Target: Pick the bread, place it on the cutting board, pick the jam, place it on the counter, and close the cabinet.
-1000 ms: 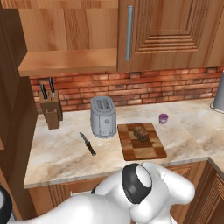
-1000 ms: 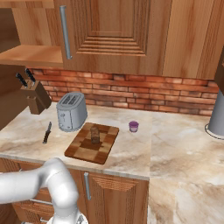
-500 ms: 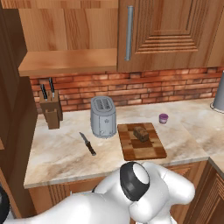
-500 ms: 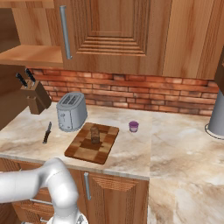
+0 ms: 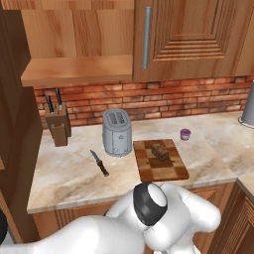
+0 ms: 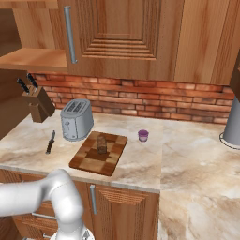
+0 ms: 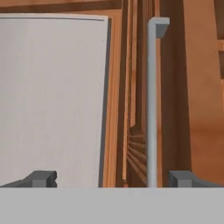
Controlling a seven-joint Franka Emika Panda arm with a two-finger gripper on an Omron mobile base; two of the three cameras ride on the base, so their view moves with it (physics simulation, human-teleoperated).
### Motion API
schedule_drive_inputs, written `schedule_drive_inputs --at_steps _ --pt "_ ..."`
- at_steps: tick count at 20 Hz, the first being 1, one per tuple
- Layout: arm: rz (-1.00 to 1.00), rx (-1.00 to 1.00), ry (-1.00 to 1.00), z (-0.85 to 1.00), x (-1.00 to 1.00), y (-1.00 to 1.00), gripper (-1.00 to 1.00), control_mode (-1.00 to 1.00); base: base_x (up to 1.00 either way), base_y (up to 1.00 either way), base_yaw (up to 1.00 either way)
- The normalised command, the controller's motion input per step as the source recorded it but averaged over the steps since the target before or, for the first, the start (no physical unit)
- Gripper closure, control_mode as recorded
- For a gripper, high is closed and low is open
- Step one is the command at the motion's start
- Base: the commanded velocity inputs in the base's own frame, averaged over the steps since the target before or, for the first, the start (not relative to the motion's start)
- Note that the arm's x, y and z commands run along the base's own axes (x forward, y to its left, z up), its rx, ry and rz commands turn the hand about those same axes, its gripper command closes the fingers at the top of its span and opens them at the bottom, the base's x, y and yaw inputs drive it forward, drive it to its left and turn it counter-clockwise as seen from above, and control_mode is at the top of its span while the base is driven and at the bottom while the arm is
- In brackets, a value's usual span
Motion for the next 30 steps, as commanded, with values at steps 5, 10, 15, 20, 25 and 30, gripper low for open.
schedule_drive_inputs --at_steps 5,10,15,20,25,30 --pt "0.00 0.00 0.00 0.00 0.22 0.00 -1.00 -1.00 0.00 0.00 0.00" --pt "0.00 0.00 0.00 0.00 0.12 0.02 -1.00 -1.00 0.00 0.00 0.00" --pt "0.00 0.00 0.00 0.00 0.14 0.01 -1.00 -1.00 0.00 0.00 0.00" --pt "0.00 0.00 0.00 0.00 0.17 0.00 -1.00 -1.00 0.00 0.00 0.00" --pt "0.00 0.00 0.00 0.00 0.15 0.00 -1.00 -1.00 0.00 0.00 0.00" --pt "-0.01 0.00 0.00 -0.01 0.04 -0.09 -1.00 -1.00 0.00 0.00 0.00"
